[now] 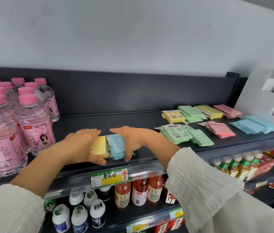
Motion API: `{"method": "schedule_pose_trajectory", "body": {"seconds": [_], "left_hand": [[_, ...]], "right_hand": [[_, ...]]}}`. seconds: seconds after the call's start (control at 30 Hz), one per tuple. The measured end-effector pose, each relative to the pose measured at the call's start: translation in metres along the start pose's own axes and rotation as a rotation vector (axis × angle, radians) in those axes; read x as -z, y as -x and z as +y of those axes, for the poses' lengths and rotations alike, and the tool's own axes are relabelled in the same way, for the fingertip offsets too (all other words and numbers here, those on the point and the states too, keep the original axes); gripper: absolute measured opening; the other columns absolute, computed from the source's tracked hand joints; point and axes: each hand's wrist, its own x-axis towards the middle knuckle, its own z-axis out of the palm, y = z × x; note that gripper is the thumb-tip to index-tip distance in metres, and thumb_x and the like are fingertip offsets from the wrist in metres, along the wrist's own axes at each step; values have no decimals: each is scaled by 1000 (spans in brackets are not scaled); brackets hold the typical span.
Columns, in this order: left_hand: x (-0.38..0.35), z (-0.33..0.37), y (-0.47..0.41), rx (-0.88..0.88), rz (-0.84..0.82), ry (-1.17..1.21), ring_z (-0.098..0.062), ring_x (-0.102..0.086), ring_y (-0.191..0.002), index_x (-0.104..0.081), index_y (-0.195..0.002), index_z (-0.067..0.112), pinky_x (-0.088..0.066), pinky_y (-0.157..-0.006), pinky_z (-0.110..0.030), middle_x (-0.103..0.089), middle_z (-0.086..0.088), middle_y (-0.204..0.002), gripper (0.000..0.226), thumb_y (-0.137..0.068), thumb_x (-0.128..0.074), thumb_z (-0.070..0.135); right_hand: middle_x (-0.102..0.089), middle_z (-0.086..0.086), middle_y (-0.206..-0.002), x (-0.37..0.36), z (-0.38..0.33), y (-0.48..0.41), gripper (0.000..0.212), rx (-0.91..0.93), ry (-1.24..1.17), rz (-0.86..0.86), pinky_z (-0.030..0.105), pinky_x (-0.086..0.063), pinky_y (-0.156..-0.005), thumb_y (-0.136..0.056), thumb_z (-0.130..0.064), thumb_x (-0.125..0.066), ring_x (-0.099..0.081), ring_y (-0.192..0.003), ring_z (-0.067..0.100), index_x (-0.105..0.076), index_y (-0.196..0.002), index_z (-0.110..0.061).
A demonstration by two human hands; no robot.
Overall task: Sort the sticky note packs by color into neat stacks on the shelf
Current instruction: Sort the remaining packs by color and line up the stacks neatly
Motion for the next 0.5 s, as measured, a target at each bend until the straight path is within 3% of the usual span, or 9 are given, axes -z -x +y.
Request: {"method": "schedule_pose_trajectory", "body": {"seconds": [0.1, 0.27, 0.4, 0.5], "left_hand": [[12, 15, 5, -35, 86, 5, -15, -5, -147, -9, -151, 21, -14, -119, -39, -6, 6, -159, 113, -65, -64, 70], [23, 73, 11, -239, 335, 183, -7, -21, -141, -33, -145, 28, -19, -117, -29, -26, 14, -153, 82, -74, -44, 68], [12, 139, 1, -404, 440, 178, -3, -28, -136, -41, -140, 32, -17, -108, -15, -36, 19, -146, 61, -85, -52, 55], [-1, 187, -21, -458, 483, 149, -4, -35, -132, -46, -138, 31, -23, -107, -17, -43, 16, -142, 57, -86, -54, 55]], "right_hand": [[-21, 8, -154, -1, 9, 16, 115, 22, -76, 88, 41, -31, -111, -65, -11, -84, -25, -139, 28, -8, -151, -20], [-24, 4, -154, -3, 46, 59, 89, 23, -354, 417, 28, -26, -109, -80, -15, -72, -25, -140, 20, -19, -150, -23], [-28, 2, -152, -17, 101, 86, 68, -74, -402, 658, 21, -21, -108, -90, -15, -59, -26, -139, 16, -24, -148, -21], [-32, 2, -151, -25, 154, 98, 63, -200, -506, 769, 15, -20, -104, -92, -15, -56, -29, -138, 15, -27, -147, -17]]}}
